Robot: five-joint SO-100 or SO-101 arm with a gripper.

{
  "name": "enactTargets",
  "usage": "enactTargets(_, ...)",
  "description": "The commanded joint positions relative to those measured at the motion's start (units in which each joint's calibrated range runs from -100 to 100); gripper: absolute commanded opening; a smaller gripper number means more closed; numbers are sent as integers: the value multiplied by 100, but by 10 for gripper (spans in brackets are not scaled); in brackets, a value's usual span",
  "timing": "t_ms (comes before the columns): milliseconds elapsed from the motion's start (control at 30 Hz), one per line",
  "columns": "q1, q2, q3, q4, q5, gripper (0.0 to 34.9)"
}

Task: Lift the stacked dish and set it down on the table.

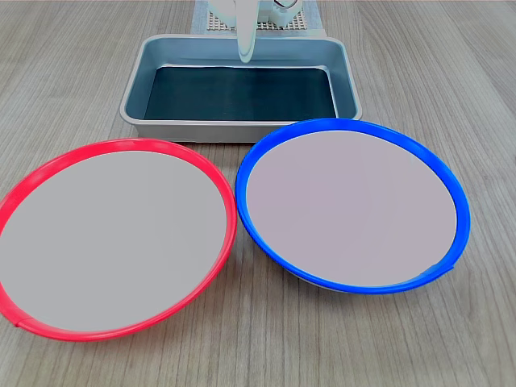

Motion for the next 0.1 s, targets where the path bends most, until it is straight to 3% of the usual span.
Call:
enactTargets(0,-23,-26,0,19,20,4)
enactTargets(67,-23,-26,0,19,20,4)
